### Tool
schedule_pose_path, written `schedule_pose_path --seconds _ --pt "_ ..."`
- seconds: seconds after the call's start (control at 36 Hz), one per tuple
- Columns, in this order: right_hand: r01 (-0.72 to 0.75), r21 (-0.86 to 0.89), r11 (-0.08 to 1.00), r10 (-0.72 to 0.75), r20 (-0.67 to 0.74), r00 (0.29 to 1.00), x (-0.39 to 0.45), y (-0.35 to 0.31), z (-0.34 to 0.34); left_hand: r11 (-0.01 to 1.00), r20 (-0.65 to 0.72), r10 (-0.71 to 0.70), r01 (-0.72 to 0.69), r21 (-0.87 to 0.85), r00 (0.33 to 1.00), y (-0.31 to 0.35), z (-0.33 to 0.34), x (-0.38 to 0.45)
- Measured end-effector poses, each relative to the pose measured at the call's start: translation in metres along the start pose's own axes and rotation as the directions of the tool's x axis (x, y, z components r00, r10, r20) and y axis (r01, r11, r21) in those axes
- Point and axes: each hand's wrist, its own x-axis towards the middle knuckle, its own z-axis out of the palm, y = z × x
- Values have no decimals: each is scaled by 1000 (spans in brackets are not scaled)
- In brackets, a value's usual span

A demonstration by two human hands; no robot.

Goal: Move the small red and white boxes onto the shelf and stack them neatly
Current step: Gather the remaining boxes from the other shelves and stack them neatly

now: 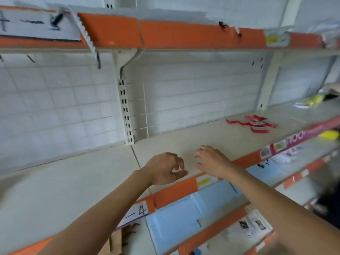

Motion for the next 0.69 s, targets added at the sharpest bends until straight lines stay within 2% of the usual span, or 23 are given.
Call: schedule_pose_path --seconds 0.25,0.42,0.69 --pt "-176 59 983 179 -34 983 -48 143 -22 994 -14 76 -77 -82 997 89 55 117" --pt "-203 78 976 208 -64 976 -35 204 -23 992 21 86 -84 -94 996 100 66 189" --pt "-245 -27 969 245 -11 970 25 313 -50 988 -2 103 -103 -116 995 102 84 313"
